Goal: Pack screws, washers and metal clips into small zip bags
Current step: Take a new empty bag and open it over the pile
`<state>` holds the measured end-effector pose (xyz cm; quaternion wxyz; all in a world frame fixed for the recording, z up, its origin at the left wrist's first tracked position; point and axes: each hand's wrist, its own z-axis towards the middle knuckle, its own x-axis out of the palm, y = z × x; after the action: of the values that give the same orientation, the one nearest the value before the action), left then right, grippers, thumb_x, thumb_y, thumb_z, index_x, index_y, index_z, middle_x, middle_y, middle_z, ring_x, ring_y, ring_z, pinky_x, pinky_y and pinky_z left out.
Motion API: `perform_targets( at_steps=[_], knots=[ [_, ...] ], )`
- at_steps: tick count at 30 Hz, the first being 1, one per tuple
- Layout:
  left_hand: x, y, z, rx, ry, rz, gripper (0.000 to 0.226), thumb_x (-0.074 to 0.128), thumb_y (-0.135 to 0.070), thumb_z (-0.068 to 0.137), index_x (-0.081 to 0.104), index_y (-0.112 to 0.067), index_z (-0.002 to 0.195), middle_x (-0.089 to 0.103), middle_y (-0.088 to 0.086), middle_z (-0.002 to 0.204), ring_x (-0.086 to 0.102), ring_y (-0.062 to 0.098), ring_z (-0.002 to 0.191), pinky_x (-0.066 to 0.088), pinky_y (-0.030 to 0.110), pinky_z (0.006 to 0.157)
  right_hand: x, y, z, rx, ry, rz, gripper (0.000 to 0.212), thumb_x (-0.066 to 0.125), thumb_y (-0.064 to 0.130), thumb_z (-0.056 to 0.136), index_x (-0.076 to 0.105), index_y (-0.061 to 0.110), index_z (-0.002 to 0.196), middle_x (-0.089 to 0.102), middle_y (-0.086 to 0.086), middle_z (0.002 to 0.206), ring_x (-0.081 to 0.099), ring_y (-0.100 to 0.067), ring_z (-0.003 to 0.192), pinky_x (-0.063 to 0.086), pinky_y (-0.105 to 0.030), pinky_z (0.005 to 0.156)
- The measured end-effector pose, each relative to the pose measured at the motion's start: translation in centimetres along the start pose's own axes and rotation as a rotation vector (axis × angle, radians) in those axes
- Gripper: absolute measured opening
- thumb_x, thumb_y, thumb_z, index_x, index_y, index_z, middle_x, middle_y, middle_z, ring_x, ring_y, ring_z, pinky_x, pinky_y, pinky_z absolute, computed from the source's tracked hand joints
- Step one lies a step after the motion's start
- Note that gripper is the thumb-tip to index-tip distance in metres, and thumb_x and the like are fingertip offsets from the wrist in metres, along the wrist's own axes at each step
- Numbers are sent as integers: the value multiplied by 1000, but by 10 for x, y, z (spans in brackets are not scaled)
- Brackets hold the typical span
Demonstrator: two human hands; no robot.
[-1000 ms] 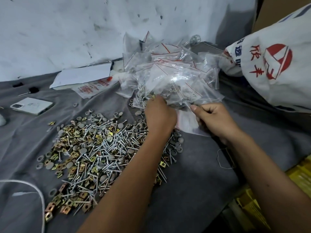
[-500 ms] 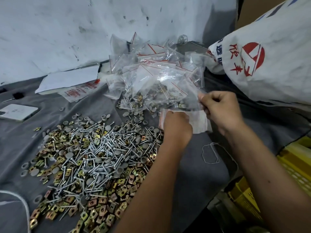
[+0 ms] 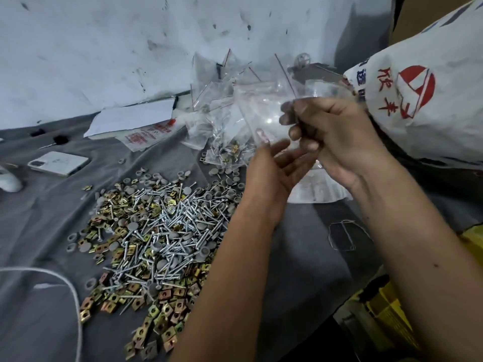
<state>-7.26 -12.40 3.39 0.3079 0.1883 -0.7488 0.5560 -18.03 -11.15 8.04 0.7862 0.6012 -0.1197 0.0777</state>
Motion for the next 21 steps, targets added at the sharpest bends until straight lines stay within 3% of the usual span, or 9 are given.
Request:
perform_targets(
  at_steps=[2, 5, 10, 12, 16, 18, 21],
  knots=[
    [-12, -17, -14, 89, 9, -107, 72, 31, -59, 107, 58, 6, 126, 76, 18, 92, 75, 27, 79, 64, 36, 76, 8, -10, -1, 21, 12, -6, 18, 58, 6, 100, 72, 2, 89, 71, -6, 70, 56, -10, 50, 33, -17, 40],
    [-42, -48, -37, 244, -108, -120, 71, 33, -63, 105, 73, -5, 104, 78, 15, 97, 76, 27, 85, 62, 37, 80, 23, -26, 0, -14, 4, -94, 15, 66, 8, 96, 72, 4, 83, 67, -5, 64, 54, -10, 44, 33, -18, 37],
    [-96, -85, -63, 469, -290, 295, 5, 65, -9, 99, 68, -5, 102, 77, 6, 85, 72, 16, 75, 58, 24, 68, 73, -61, -5, -72, 117, -209, 25, 78, 16, 89, 72, 17, 65, 62, -8, 55, 52, -14, 38, 36, -19, 37],
    [-114, -97, -70, 488, -343, 337, 12, 66, -12, 100, 66, -3, 108, 74, 8, 89, 70, 18, 79, 59, 28, 72, 99, -74, -8, -43, 174, -160, 29, 79, 19, 89, 69, 19, 62, 61, -8, 54, 52, -13, 39, 36, -19, 37],
    [-149, -120, -81, 283, -202, 233, 64, 58, -55, 98, 51, -8, 140, 65, 21, 125, 71, 28, 104, 61, 43, 94, 146, -89, -11, 30, 346, 46, 18, 74, 29, 84, 68, 15, 73, 62, -5, 59, 57, -14, 47, 42, -22, 42],
    [-168, -130, -83, 301, -152, 173, 64, 65, -41, 99, 46, -3, 146, 62, 21, 126, 71, 24, 94, 59, 36, 90, 163, -96, -9, 59, 442, 94, 15, 67, 23, 91, 69, 15, 78, 67, -6, 66, 63, -16, 54, 46, -23, 44],
    [-191, -141, -84, 415, -305, 111, 49, 67, -1, 95, 47, 4, 140, 65, 21, 117, 69, 19, 86, 58, 27, 84, 174, -105, -2, 148, 537, 165, 23, 61, 12, 97, 75, 19, 80, 72, -8, 76, 70, -23, 62, 50, -25, 48]
  ],
)
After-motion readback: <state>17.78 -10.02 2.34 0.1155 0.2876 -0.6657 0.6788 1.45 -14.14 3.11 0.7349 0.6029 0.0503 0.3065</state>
